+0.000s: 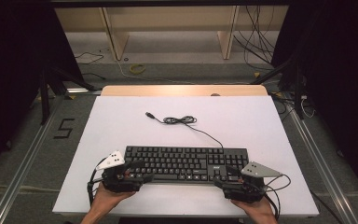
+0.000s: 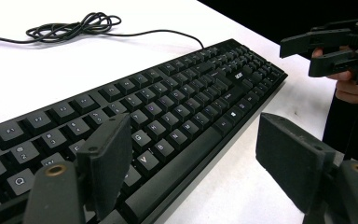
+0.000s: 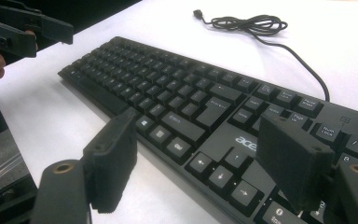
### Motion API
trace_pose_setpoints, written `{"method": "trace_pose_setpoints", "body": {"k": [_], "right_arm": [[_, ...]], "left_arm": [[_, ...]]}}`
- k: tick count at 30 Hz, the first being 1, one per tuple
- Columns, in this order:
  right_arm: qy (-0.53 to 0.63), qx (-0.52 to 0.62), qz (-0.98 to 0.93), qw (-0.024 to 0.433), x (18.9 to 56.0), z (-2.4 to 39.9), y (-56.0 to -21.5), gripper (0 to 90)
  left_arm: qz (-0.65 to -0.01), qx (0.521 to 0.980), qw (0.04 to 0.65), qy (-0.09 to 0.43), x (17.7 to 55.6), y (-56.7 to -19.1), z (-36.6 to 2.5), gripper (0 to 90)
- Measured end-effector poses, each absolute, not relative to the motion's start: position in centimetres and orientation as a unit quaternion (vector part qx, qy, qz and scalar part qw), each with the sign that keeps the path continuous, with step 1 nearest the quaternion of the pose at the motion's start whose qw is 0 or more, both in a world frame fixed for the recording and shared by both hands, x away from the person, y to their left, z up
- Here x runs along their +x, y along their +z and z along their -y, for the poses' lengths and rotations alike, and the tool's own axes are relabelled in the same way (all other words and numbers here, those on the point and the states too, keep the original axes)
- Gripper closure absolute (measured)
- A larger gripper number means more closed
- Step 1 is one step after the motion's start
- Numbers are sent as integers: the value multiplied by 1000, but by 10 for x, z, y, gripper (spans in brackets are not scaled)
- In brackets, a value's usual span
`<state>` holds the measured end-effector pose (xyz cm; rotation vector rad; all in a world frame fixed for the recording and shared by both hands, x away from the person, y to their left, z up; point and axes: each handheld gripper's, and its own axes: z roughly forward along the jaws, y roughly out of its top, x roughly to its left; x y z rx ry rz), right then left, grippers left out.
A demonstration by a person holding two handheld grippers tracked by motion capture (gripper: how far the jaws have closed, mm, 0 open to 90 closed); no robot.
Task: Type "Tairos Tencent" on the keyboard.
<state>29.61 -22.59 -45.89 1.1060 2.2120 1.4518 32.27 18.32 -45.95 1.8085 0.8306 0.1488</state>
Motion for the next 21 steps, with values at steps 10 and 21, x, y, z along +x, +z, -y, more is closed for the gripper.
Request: {"method": "trace_pose_setpoints", "body": {"k": [10, 21], "right_arm": [[502, 382, -764, 137, 296, 225, -459, 300], [505, 379, -764, 133, 299, 218, -456, 301]], "left_arm": [[-351, 760, 543, 62, 323, -459, -183, 269], [-354, 758, 544, 64, 323, -459, -185, 270]]}}
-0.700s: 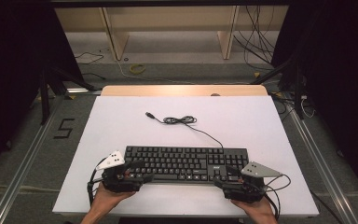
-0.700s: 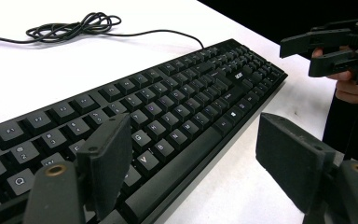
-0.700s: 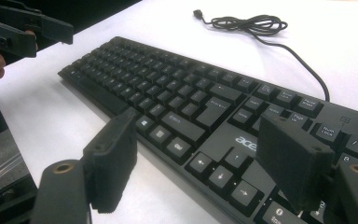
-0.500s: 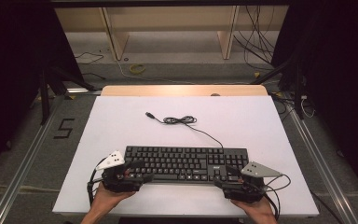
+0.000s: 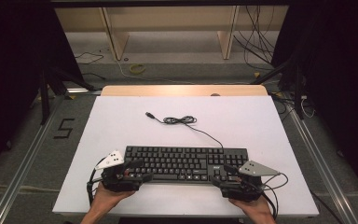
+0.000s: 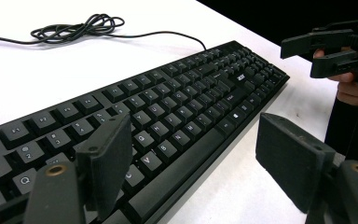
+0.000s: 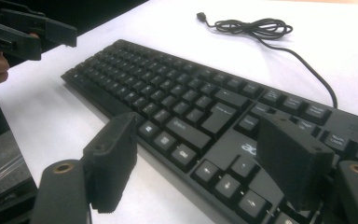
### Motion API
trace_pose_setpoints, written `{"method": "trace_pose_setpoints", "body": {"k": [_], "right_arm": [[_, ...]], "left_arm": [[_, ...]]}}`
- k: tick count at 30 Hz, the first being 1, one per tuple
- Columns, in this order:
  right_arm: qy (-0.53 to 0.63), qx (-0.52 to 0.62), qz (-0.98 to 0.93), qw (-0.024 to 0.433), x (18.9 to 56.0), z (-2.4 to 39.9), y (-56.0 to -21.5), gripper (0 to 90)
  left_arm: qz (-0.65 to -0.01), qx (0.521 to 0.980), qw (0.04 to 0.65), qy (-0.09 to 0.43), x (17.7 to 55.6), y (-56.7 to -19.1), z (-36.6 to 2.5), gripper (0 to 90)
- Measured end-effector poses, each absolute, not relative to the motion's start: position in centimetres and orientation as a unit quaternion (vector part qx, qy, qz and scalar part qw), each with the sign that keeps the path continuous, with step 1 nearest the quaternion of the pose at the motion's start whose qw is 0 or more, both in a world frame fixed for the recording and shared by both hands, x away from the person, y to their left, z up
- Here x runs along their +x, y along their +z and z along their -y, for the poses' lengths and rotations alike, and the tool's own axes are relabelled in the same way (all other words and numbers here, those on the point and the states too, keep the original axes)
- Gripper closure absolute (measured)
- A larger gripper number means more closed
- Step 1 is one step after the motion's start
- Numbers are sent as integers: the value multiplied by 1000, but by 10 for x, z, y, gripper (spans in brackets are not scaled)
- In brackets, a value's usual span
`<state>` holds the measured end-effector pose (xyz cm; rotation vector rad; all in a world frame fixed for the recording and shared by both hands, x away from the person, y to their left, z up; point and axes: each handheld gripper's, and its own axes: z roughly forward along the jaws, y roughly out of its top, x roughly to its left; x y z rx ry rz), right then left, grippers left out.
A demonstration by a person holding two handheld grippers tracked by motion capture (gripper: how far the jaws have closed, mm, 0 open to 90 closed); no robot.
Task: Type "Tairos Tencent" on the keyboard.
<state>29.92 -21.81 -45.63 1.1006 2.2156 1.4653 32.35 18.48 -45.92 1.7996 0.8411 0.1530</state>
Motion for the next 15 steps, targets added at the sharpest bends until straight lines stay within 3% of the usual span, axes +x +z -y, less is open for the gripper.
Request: {"method": "trace_pose_setpoints", "body": {"k": [15], "right_arm": [[507, 363, -773, 117, 318, 187, -447, 308]], "left_arm": [[-381, 742, 546, 74, 325, -457, -193, 271]]}}
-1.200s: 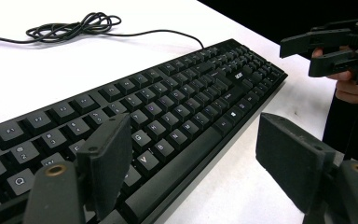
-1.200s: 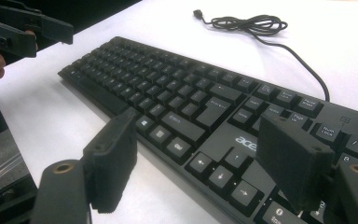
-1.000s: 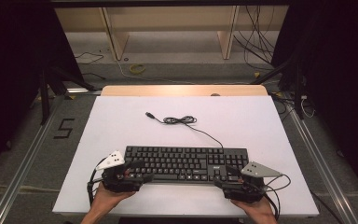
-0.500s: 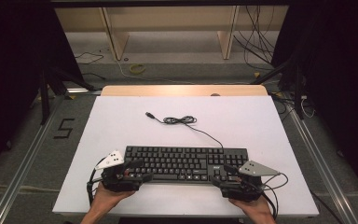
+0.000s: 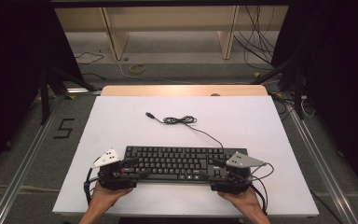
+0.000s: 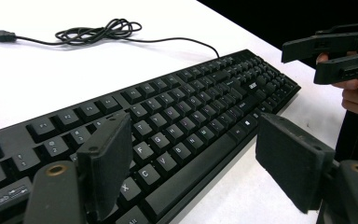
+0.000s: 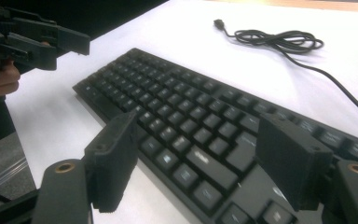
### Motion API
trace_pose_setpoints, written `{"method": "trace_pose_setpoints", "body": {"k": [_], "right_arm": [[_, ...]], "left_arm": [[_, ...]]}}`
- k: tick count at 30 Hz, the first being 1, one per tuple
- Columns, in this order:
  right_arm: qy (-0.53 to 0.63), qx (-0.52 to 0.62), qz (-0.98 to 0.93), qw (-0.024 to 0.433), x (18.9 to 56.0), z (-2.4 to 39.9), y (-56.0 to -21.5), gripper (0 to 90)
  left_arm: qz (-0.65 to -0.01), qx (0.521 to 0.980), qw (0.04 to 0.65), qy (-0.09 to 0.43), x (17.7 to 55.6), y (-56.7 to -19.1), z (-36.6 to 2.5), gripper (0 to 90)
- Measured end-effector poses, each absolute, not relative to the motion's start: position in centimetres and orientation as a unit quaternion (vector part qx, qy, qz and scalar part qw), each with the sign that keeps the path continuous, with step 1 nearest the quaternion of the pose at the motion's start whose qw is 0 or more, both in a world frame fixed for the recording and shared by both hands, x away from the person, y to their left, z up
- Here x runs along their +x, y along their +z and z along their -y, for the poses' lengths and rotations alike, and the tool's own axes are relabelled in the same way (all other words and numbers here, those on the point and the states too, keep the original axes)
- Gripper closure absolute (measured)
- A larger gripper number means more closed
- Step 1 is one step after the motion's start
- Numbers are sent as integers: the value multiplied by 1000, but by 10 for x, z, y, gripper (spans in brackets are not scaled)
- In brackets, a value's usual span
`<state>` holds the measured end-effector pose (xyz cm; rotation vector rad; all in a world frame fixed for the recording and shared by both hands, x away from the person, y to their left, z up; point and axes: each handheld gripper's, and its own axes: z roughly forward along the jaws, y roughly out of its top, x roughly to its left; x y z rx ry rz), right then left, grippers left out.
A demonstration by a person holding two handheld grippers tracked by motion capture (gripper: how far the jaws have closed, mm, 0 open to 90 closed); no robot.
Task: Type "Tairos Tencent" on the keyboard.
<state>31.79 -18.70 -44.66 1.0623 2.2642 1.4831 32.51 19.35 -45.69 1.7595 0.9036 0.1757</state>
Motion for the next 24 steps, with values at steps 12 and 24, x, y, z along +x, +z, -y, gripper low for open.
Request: {"method": "trace_pose_setpoints", "body": {"k": [12, 24], "right_arm": [[505, 345, -785, 102, 334, 157, -440, 326], [494, 327, -801, 86, 351, 123, -436, 353]], "left_arm": [[-394, 738, 543, 82, 325, -456, -201, 271], [-424, 732, 525, 91, 328, -459, -210, 284]]}}
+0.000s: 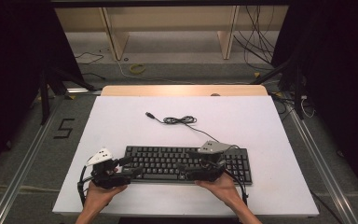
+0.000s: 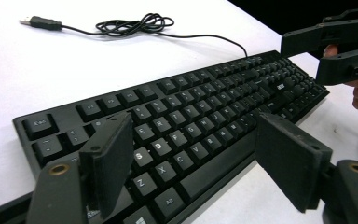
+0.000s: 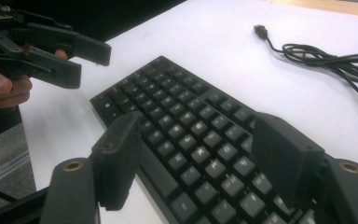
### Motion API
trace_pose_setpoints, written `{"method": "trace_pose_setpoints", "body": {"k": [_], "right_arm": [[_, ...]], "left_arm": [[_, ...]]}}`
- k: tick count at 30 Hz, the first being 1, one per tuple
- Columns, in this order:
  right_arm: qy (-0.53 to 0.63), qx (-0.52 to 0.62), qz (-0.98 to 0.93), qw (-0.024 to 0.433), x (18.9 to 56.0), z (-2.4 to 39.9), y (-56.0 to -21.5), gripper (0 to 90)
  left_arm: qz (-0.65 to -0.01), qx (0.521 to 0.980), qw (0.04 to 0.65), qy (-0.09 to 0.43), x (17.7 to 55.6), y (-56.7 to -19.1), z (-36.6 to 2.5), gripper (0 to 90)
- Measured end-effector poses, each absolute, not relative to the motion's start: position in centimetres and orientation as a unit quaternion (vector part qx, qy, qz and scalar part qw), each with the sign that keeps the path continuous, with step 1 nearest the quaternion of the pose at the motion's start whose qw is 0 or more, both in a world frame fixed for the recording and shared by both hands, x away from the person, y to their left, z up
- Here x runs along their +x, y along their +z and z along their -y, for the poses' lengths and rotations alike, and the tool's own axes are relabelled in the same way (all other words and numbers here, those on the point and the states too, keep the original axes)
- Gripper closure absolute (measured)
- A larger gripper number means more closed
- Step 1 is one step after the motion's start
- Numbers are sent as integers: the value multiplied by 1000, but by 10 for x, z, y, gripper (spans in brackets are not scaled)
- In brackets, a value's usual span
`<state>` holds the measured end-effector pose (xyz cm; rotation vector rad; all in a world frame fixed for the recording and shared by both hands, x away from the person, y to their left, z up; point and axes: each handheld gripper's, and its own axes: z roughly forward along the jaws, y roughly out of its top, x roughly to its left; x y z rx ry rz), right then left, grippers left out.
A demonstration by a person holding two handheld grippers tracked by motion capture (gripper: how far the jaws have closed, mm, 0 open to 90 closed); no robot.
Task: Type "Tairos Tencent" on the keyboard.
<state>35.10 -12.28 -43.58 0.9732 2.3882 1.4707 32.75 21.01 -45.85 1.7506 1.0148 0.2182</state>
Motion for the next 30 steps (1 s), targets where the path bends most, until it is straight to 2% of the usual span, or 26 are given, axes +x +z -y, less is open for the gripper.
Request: {"method": "trace_pose_setpoints", "body": {"k": [17, 30], "right_arm": [[472, 321, -818, 71, 367, 93, -440, 428], [456, 317, -829, 66, 376, 76, -445, 539]], "left_arm": [[-441, 743, 496, 92, 330, -462, -213, 381], [-451, 750, 475, 91, 331, -465, -215, 580]]}}
